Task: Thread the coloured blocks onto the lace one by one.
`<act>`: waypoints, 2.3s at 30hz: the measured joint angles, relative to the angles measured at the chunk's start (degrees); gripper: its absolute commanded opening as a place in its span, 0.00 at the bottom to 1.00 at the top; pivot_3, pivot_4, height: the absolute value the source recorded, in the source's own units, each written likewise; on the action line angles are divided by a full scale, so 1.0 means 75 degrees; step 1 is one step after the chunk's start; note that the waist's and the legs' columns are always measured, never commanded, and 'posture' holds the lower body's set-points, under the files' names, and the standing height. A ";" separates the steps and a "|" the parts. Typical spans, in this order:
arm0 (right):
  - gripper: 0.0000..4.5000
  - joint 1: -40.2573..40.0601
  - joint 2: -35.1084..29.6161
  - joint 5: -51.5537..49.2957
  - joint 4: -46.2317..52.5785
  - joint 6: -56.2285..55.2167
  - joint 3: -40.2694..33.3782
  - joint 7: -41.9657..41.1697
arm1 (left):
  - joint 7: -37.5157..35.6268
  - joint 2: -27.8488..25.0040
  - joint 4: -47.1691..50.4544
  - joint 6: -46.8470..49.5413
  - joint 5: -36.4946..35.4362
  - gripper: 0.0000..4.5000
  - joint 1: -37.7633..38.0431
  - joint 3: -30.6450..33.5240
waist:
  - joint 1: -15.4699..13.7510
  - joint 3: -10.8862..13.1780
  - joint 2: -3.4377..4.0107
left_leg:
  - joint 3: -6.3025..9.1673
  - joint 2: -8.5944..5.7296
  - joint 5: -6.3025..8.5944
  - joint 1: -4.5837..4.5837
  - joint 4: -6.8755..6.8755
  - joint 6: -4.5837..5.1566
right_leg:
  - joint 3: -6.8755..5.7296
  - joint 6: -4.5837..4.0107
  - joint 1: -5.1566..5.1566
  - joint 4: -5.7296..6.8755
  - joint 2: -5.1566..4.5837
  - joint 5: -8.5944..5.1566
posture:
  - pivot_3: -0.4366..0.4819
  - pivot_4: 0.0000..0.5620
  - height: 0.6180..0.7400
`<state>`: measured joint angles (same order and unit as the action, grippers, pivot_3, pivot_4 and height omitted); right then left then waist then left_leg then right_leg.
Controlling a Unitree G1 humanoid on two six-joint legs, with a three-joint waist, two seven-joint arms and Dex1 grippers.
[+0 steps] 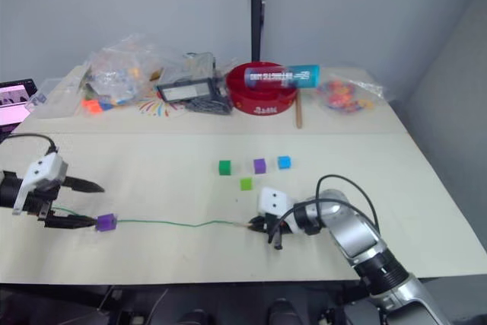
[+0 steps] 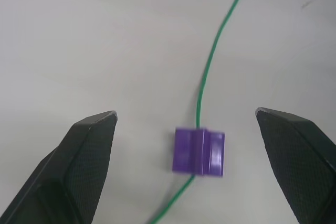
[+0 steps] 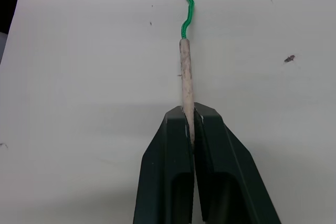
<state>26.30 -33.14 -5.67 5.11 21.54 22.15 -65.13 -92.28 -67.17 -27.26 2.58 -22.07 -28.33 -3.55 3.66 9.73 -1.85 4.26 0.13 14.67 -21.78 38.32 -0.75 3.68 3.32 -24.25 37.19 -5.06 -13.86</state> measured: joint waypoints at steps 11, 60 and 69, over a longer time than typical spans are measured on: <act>0.00 0.0336 0.0443 0.0084 0.0324 0.0643 0.0336 0.0265 | 0.1616 0.2659 0.3433 0.1663 0.0009 0.99 0.0651 -0.0878 | -0.0004 0.0000 -0.0001 | 0.0002 -0.0003 0.0000 -0.0007 0.0002 0.0000 | 0.0000 -0.0002 -0.0005 0.0001 0.0000 0.0001 | 0.48 0.27 0.92; 0.60 0.0379 0.0432 -0.0063 0.1270 0.1799 0.0311 0.0710 | 0.2085 0.4703 0.1848 0.0516 0.1434 0.00 -0.0243 -0.1652 | -0.0161 -0.0001 0.0003 | 0.0009 -0.0019 -0.0001 -0.0017 0.0014 -0.0001 | 0.0000 0.0002 -0.0002 -0.0006 -0.0012 0.0003 | 0.48 0.27 0.92; 0.99 0.0546 -0.0318 -0.0366 0.0218 0.1009 -0.0838 0.0721 | 0.2033 0.4447 0.1917 0.0517 0.1437 0.00 -0.0155 -0.1539 | -0.0122 -0.0001 0.0003 | 0.0003 -0.0020 -0.0001 -0.0015 0.0017 0.0000 | 0.0001 0.0004 -0.0001 -0.0010 -0.0014 0.0004 | 0.48 0.27 0.92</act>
<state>30.39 -35.52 -8.41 6.74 29.10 15.87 -59.72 -77.03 -33.81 -12.88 6.46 -11.29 -29.49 -15.09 2.75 9.72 -1.83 4.28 -0.03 14.66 -21.89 38.44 -0.76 3.69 3.35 -24.27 37.12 -5.16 -13.83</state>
